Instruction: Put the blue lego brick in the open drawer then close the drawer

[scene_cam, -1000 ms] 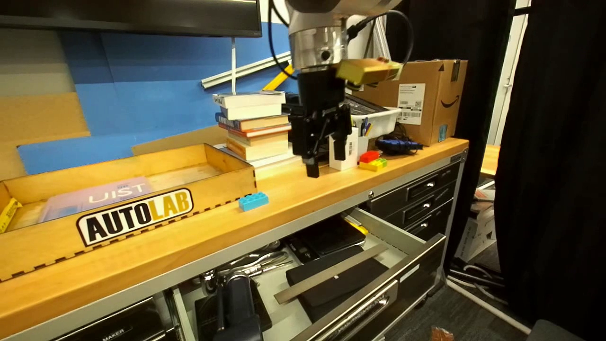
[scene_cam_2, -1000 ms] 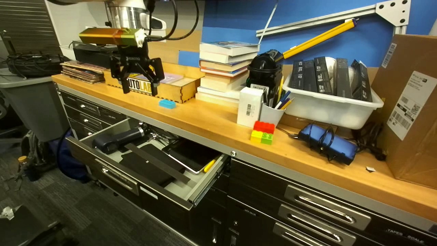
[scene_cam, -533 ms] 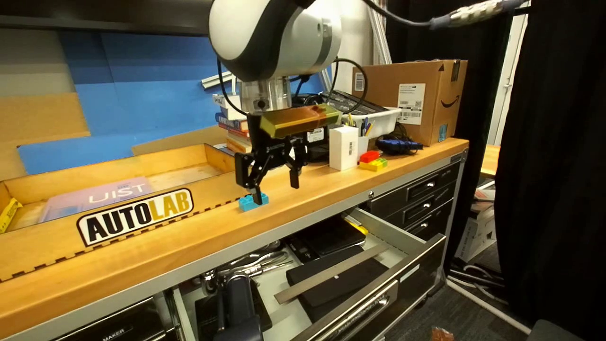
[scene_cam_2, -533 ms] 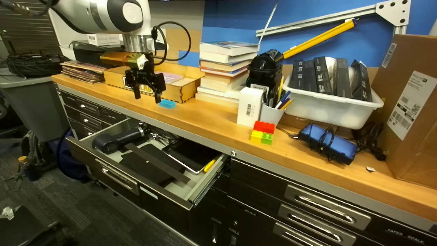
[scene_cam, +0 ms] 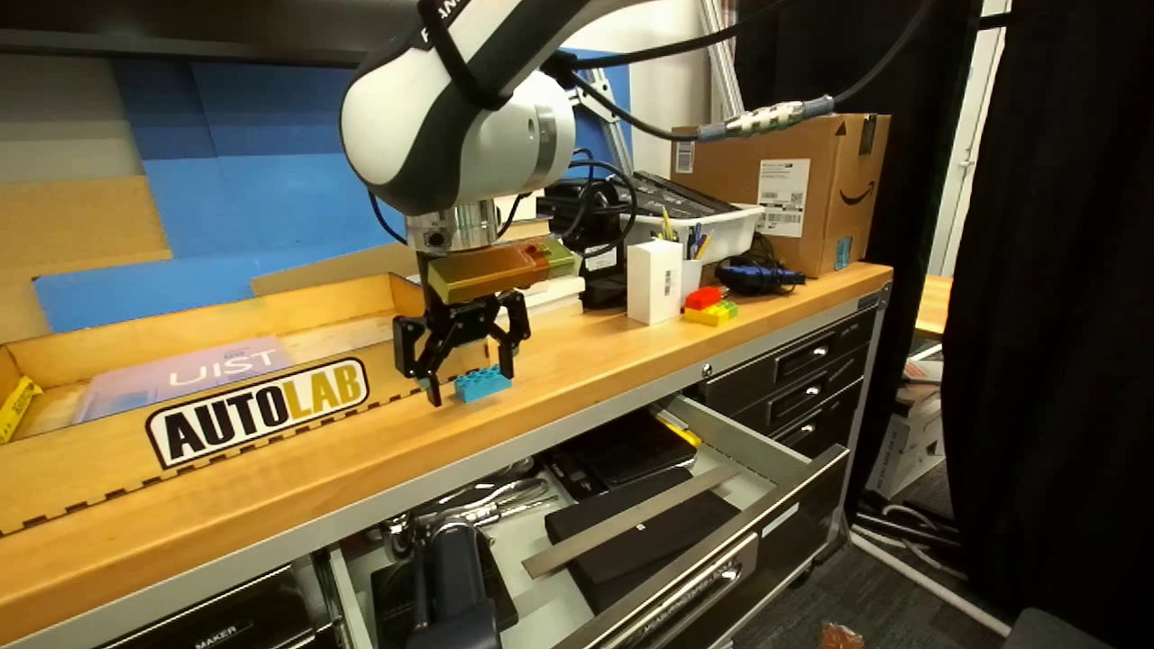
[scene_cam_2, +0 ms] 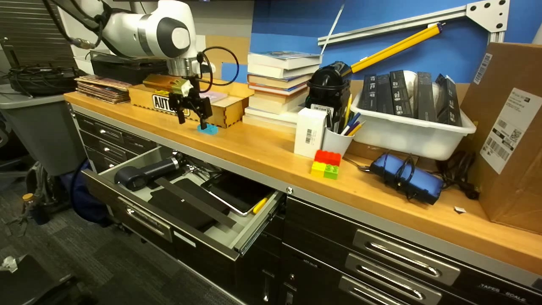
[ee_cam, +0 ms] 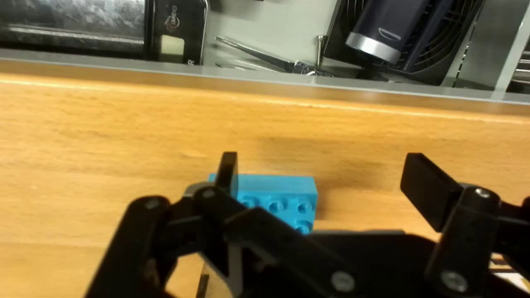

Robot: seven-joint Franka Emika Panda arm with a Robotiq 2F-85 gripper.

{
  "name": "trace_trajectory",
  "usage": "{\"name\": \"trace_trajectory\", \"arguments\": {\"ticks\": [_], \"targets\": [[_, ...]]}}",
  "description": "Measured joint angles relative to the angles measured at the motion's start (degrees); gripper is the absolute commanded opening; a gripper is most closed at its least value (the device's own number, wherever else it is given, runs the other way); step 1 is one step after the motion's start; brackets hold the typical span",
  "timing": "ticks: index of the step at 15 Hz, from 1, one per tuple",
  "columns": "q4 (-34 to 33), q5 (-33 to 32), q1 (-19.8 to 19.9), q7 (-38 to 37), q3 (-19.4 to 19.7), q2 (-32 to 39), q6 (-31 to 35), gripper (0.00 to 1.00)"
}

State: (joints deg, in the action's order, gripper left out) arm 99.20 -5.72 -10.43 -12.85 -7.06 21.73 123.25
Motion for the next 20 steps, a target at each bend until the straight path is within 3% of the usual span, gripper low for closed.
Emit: {"name": "trace_trajectory", "arguments": {"ticks": [7,20], "targets": [[-7.43,-3.25,-1.17,-1.19,2.46,4.70,0.00,1.00],[-8.75,-4.00,-1.27,-1.72,4.48,6.29,-0.37,1.00]]}}
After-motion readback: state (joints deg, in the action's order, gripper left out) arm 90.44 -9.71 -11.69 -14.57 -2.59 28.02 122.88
